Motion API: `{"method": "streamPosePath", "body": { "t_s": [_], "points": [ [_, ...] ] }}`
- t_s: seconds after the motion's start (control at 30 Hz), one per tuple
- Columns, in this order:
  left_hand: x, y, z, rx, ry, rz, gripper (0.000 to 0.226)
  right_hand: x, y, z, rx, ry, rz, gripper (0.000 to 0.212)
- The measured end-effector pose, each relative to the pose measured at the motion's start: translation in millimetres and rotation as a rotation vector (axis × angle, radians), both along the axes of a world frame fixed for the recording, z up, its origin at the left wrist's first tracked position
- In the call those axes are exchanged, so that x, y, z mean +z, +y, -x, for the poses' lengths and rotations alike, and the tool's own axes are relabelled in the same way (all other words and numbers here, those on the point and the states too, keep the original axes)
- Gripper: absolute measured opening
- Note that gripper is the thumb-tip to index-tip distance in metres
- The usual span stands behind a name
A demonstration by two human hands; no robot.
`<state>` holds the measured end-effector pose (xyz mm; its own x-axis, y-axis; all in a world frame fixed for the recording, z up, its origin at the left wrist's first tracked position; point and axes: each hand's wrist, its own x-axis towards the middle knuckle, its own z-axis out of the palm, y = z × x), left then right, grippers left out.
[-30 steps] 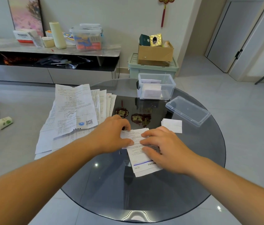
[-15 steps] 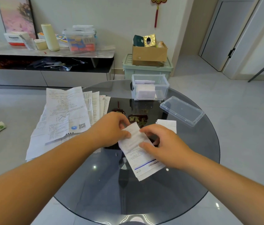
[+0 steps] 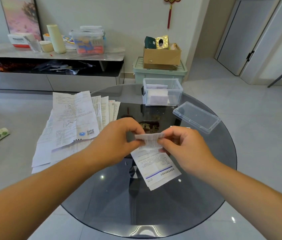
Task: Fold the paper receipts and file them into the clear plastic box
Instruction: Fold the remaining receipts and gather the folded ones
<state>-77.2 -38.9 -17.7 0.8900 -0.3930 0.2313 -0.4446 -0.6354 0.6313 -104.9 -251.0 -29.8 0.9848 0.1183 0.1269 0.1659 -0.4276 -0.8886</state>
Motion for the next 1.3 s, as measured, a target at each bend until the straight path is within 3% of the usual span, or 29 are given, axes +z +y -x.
{"method": "streamPosePath", "body": {
  "t_s": [0.1, 0.23, 0.43, 0.5, 0.67, 0.9, 1.07, 1.3],
  "points": [
    [-2, 7, 7, -0.063, -0.121, -0.092, 0.011, -6, -1, 6, 0.054, -0.044, 0.17, 0.009],
    [-13, 13, 11, -0.076, -0.081, -0.195, 0.005, -10, -1, 11, 0.123, -0.055, 0.316, 0.006],
    [-11, 12, 12, -0.061, -0.077, -0.186, 0.004, -9, -2, 9, 0.097, -0.097, 0.318, 0.006],
    [-11, 10, 13, -0.075, -0.097, -0.248, 0.004, -9, 0, 10, 0.136, -0.093, 0.417, 0.012],
    [-20, 8, 18, -0.084, -0.068, -0.389, 0.01, -13, 0, 12, 0.22, -0.102, 0.622, 0.005],
    [-31, 1, 13, 0.024, 0.009, -0.362, 0.021, -17, 10, 0, 0.141, 0.009, 0.528, 0.01],
    [-35, -3, 8, 0.084, 0.058, -0.394, 0.044, -21, 16, -6, 0.104, 0.075, 0.545, 0.043],
    [-35, -2, 6, 0.032, 0.134, -0.447, 0.04, -19, 12, -10, 0.128, 0.123, 0.674, 0.027]
  ]
}}
